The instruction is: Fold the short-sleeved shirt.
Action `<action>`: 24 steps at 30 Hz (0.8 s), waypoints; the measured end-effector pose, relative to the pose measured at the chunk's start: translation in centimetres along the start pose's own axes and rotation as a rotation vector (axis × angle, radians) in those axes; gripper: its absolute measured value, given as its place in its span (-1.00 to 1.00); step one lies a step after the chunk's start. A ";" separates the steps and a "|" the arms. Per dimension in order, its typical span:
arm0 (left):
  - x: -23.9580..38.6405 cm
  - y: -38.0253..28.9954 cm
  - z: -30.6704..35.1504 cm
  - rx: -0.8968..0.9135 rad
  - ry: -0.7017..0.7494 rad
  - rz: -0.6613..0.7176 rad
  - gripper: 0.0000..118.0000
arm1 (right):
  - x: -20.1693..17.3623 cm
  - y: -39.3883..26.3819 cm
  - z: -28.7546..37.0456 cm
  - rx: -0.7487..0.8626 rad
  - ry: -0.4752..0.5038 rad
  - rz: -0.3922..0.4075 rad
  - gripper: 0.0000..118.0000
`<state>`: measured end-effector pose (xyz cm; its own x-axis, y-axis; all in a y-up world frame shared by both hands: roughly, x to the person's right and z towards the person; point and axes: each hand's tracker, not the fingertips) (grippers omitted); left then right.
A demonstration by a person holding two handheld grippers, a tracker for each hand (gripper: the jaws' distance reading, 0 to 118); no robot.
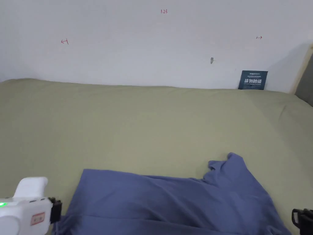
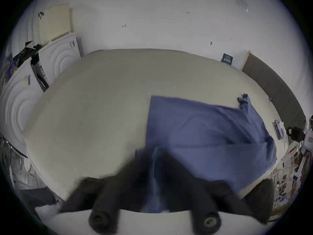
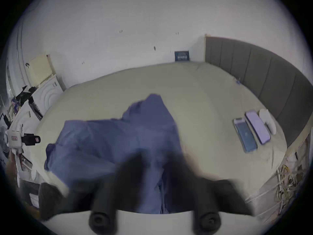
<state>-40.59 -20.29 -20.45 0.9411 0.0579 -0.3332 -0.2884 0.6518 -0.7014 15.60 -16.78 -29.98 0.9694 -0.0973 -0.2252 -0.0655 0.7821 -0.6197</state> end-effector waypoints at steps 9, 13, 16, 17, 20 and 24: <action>1.8 7.6 -14.4 -0.095 0.033 -0.017 -0.68 | 0.3 2.1 -7.2 -0.077 0.028 0.023 -0.98; 1.0 9.4 -21.3 -0.169 0.077 -0.011 0.97 | 1.2 1.9 -10.3 -0.123 0.013 0.043 -0.98; 0.9 9.3 -22.6 -0.197 0.132 -0.049 0.83 | 2.0 1.7 -11.9 -0.147 0.003 0.033 -0.98; 0.9 9.2 -22.8 -0.183 0.118 -0.040 0.82 | 2.3 1.7 -12.3 -0.158 0.001 0.033 -0.98; 1.4 9.5 -20.8 -0.191 0.084 -0.052 0.13 | 2.8 1.9 -13.5 -0.182 -0.013 0.043 -0.98; 2.4 9.8 -18.5 -0.143 0.029 -0.063 -1.00 | 3.6 3.3 -14.9 -0.186 -0.026 0.031 -0.98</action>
<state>-44.46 -27.74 -39.80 0.9532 -0.0032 -0.3022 -0.2529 0.5389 -0.8035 15.39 -23.69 -44.04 0.9719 -0.0567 -0.2283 -0.1359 0.6569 -0.7417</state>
